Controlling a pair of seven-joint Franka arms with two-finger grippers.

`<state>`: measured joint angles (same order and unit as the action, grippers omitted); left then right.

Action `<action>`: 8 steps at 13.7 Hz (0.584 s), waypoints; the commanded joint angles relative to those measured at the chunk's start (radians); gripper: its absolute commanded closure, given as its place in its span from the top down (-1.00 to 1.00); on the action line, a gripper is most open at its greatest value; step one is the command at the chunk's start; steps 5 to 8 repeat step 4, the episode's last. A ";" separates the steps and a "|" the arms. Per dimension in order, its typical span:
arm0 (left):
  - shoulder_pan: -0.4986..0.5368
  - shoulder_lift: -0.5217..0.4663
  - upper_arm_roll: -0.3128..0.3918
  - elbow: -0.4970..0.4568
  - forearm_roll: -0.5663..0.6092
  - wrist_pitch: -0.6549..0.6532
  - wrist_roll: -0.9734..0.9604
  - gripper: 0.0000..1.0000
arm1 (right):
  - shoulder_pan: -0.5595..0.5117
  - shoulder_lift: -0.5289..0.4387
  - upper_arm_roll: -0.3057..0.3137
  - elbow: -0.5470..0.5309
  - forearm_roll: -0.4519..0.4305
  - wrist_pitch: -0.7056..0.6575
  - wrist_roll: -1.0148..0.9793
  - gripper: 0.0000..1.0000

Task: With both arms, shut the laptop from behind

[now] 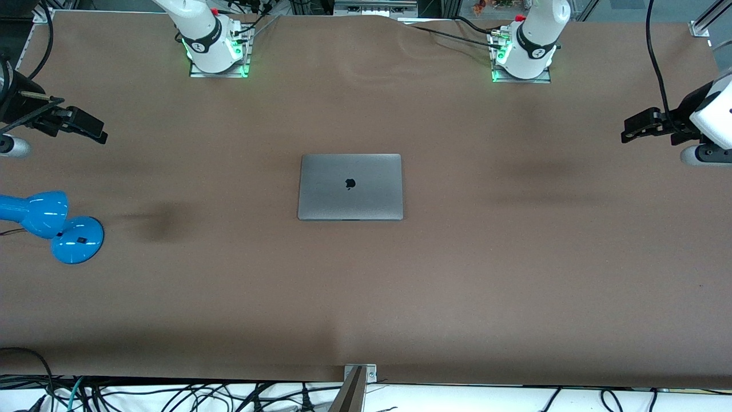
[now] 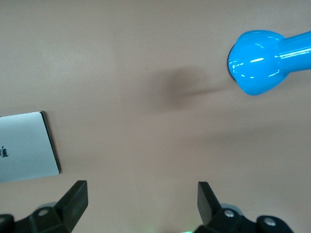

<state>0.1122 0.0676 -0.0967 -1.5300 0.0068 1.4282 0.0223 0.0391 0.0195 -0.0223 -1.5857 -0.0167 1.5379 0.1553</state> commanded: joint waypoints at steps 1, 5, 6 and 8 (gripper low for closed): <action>0.003 0.001 -0.014 0.013 0.015 -0.002 0.008 1.00 | 0.008 -0.003 -0.010 -0.002 0.015 0.007 0.003 1.00; 0.003 0.004 -0.015 0.014 0.016 -0.002 0.007 1.00 | 0.008 -0.003 -0.010 0.000 0.015 0.007 0.003 1.00; 0.003 0.004 -0.015 0.014 0.016 -0.002 0.007 1.00 | 0.008 -0.003 -0.010 0.000 0.015 0.007 0.003 1.00; 0.003 0.004 -0.015 0.014 0.016 -0.002 0.007 1.00 | 0.008 -0.003 -0.010 0.000 0.015 0.007 0.003 1.00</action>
